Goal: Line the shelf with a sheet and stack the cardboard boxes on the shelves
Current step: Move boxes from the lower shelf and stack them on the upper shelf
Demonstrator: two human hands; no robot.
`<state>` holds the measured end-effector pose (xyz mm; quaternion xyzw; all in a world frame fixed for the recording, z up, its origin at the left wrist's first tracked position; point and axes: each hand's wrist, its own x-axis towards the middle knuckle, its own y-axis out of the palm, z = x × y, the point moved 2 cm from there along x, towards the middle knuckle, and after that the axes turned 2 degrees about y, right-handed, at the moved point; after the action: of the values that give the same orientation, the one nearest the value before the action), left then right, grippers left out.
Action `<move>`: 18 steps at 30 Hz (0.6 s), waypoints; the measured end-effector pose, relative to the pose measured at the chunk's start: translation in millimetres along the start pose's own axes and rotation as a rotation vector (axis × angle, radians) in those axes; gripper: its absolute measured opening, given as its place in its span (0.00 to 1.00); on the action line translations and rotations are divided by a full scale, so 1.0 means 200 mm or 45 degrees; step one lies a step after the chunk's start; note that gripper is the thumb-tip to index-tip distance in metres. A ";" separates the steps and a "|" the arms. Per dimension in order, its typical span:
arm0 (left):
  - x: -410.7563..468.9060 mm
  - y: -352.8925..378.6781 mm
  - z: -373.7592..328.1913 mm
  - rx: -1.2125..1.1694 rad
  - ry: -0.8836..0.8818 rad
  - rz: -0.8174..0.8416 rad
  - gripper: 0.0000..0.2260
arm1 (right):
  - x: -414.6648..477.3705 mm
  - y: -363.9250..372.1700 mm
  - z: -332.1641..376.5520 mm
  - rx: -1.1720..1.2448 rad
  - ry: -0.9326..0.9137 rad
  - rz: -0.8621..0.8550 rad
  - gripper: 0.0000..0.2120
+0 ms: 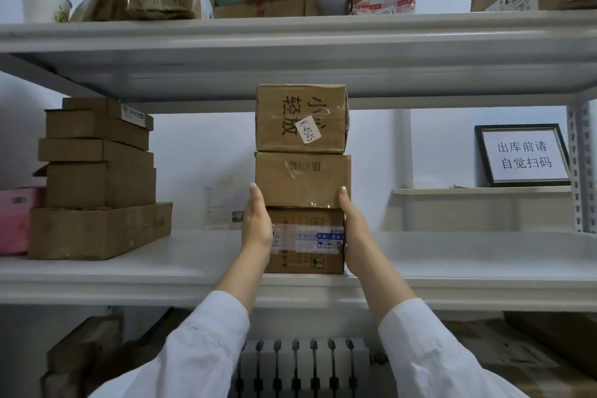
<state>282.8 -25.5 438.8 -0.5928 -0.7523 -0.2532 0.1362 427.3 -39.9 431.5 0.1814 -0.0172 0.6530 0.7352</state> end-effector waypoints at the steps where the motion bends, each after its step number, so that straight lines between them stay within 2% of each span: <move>1: -0.01 0.00 0.00 0.013 -0.015 0.006 0.29 | 0.01 0.01 -0.02 -0.007 -0.007 -0.001 0.39; 3: -0.01 0.00 -0.01 0.033 -0.041 0.012 0.30 | 0.03 0.01 -0.05 -0.015 0.003 -0.003 0.44; 5: -0.02 0.00 -0.02 0.039 -0.056 0.012 0.30 | 0.04 0.01 -0.06 -0.034 0.001 -0.015 0.42; 9: -0.03 -0.02 -0.03 0.077 -0.105 -0.027 0.31 | 0.03 0.03 -0.06 -0.082 0.021 0.016 0.55; 11: -0.04 -0.03 -0.03 0.105 -0.131 -0.037 0.32 | 0.01 0.04 -0.06 -0.106 0.014 0.028 0.52; 14: -0.04 -0.04 -0.04 0.129 -0.146 -0.017 0.32 | -0.02 0.05 -0.03 -0.128 0.006 0.013 0.42; 15: -0.04 -0.05 -0.05 0.116 -0.142 -0.013 0.32 | -0.02 0.05 -0.04 -0.119 0.016 0.004 0.43; 18: -0.04 -0.06 -0.03 0.058 -0.094 0.025 0.31 | 0.01 0.04 -0.09 -0.051 -0.023 -0.034 0.62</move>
<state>272.2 -38.5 436.8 -0.6059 -0.7565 -0.2125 0.1242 416.6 -32.4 417.3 0.1727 -0.0345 0.6411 0.7470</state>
